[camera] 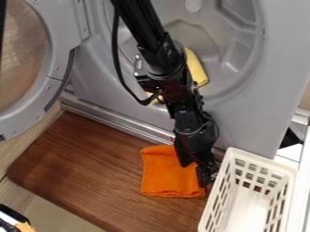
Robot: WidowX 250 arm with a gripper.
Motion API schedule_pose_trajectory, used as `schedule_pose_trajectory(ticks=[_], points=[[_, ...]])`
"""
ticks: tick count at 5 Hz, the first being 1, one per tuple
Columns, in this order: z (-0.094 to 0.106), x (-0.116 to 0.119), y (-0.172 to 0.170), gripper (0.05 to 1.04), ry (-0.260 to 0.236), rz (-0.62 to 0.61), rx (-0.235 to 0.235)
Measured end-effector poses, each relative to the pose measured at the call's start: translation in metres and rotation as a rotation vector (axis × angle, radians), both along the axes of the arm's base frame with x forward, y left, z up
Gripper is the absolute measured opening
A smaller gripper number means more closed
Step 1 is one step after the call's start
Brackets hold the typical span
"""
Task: Slide the orange cloth in the right side
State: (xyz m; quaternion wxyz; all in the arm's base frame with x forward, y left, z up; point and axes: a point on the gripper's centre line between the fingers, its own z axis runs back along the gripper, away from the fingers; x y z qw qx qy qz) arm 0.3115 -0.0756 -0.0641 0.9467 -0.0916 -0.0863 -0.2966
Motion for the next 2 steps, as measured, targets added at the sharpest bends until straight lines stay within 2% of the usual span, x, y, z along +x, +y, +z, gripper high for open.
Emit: schedule_pose_trajectory(ticks=[2], points=[[0.0034,-0.0004,-0.0124,1.001,-0.012,-0.056,-0.002]])
